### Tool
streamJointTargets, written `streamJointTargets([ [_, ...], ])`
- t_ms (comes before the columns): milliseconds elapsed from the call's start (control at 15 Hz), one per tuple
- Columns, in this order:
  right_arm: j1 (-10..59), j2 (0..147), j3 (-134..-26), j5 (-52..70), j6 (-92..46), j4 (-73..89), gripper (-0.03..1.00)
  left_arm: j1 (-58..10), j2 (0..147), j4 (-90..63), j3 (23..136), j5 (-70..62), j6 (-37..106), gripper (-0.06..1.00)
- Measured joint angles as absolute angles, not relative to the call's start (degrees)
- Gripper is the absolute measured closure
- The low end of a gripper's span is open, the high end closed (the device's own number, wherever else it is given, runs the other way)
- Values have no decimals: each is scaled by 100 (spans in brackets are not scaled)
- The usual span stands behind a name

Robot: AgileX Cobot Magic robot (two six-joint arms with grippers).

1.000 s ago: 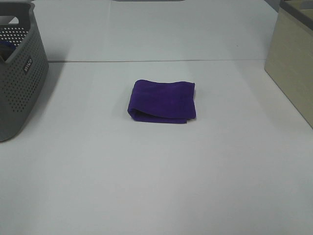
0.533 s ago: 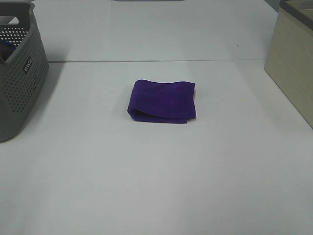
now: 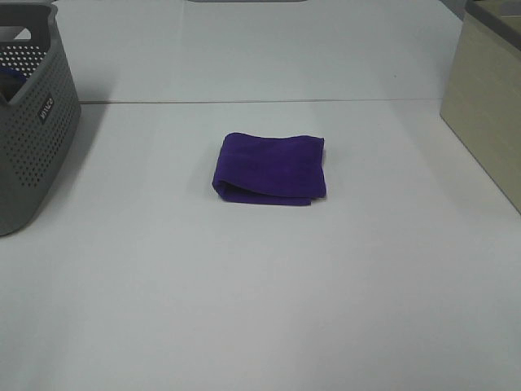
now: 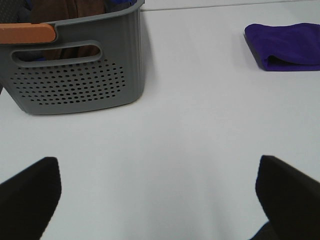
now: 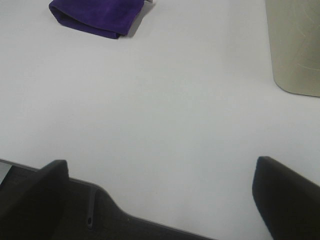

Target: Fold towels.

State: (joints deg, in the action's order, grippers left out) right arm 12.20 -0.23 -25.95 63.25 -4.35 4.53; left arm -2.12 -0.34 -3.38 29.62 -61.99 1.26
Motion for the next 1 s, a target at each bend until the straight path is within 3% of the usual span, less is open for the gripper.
streamJointTargets([
  [400, 653, -23, -2595, 6325, -435, 476, 1, -212, -34, -338, 2962, -6194, 126, -4],
  [1000, 653, -23, -2595, 6325, -430, 481, 1, -212, -34, -338, 2962, -6194, 126, -5],
])
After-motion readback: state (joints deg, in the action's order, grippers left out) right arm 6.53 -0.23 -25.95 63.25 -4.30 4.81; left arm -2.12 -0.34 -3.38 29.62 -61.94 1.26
